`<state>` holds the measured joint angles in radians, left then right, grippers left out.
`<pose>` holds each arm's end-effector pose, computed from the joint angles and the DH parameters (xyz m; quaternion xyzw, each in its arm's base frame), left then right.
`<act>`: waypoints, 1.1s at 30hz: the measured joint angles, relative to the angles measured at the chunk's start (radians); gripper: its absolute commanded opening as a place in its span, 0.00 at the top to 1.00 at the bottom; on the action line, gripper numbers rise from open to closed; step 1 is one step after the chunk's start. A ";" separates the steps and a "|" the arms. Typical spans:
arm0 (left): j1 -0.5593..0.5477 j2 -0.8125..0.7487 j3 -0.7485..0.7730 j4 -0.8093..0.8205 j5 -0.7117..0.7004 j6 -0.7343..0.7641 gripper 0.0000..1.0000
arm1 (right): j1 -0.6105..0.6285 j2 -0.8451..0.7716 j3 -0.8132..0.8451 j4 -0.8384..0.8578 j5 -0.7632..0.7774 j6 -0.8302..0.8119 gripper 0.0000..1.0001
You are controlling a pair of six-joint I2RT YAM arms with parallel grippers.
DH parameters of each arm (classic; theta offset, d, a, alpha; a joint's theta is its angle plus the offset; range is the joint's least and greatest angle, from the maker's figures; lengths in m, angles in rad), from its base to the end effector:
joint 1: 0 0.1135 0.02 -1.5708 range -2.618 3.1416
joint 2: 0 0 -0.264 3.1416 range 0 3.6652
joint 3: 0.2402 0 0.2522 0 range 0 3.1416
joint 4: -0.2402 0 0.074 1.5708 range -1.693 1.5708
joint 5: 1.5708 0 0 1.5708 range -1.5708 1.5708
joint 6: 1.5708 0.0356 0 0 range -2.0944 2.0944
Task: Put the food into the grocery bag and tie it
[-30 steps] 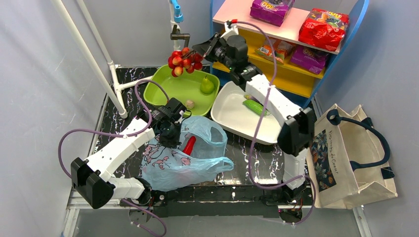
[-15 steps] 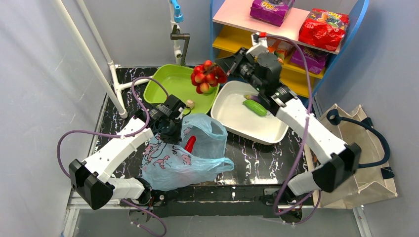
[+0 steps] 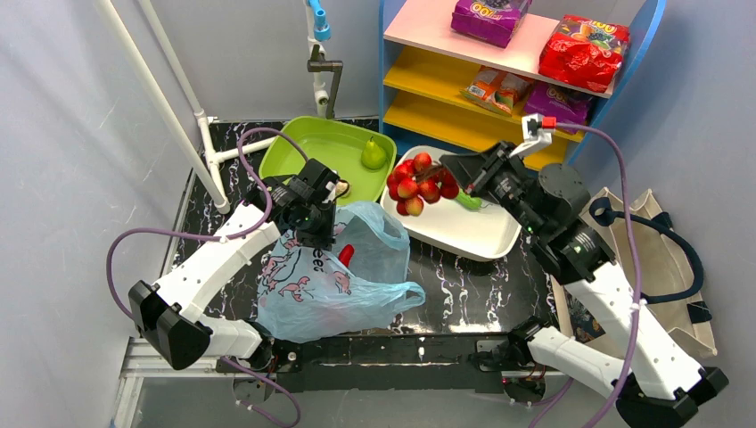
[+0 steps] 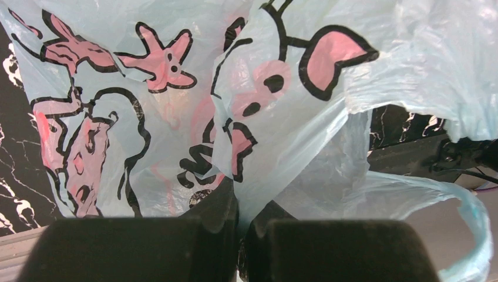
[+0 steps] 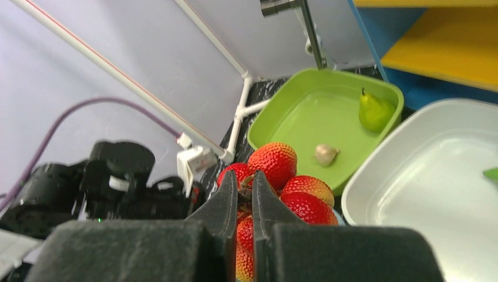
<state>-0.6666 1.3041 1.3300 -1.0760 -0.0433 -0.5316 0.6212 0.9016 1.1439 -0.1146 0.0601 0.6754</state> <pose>0.1961 -0.1523 0.3394 0.0596 0.9642 -0.1279 0.2243 0.1543 0.1078 0.4515 0.0404 0.6594 0.4373 0.6102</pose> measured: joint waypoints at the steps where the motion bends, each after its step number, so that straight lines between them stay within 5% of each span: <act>1: 0.000 0.011 0.012 0.001 0.002 0.000 1.00 | 0.000 -0.030 -0.024 -0.017 -0.008 0.000 0.99; 12: 0.000 0.066 0.105 0.003 0.021 0.005 1.00 | 0.069 -0.140 -0.172 -0.111 -0.096 0.060 0.99; 23: 0.000 0.082 0.141 0.003 0.029 0.015 1.00 | 0.293 -0.023 -0.191 -0.118 -0.029 0.080 0.99; 33: 0.000 0.082 0.141 0.003 0.029 0.018 1.00 | 0.343 0.028 -0.127 -0.126 0.043 0.082 0.99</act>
<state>-0.6662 1.3865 1.4708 -1.0729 -0.0139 -0.5140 0.9638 0.9295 1.0164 -0.2405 0.1028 0.7570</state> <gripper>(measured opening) 0.008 0.086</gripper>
